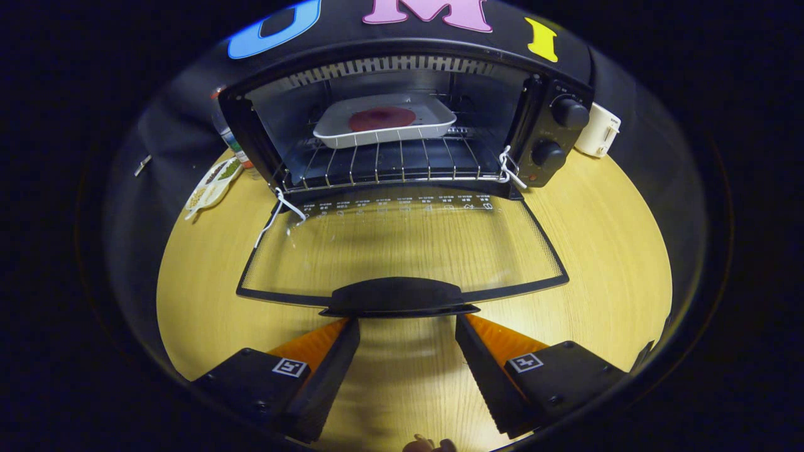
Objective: Open the toaster oven, put the food inside, and close the toaster oven door.
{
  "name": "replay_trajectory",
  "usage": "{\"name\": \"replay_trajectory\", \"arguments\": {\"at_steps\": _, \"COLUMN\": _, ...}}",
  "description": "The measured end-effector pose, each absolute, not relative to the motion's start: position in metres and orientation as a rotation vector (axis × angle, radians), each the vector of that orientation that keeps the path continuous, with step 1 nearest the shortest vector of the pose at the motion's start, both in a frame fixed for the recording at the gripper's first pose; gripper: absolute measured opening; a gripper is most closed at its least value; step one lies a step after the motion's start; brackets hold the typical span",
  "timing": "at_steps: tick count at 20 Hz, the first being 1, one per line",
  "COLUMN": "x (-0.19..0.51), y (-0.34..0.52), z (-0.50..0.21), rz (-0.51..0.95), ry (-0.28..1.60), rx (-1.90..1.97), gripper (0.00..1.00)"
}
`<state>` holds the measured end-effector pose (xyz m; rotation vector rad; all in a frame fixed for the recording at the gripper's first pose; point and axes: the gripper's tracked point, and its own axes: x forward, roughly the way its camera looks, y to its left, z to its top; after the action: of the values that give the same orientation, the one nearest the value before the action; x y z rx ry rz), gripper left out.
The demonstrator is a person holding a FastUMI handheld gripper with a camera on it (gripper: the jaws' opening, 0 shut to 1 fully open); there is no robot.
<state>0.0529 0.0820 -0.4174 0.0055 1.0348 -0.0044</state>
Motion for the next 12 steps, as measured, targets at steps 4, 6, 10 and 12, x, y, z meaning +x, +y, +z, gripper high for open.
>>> {"name": "replay_trajectory", "arguments": {"at_steps": 4, "x": 0.064, "y": 0.082, "z": -0.371, "rz": 0.035, "ry": 0.894, "rx": -0.032, "gripper": 0.99}}
{"name": "replay_trajectory", "arguments": {"at_steps": 6, "x": 0.078, "y": 0.070, "z": -0.351, "rz": 0.030, "ry": 0.794, "rx": -0.075, "gripper": 1.00}}
{"name": "replay_trajectory", "arguments": {"at_steps": 10, "x": 0.070, "y": 0.064, "z": -0.319, "rz": 0.015, "ry": 0.738, "rx": -0.037, "gripper": 1.00}}
{"name": "replay_trajectory", "arguments": {"at_steps": 12, "x": 0.074, "y": 0.064, "z": -0.318, "rz": 0.018, "ry": 0.734, "rx": -0.056, "gripper": 1.00}}
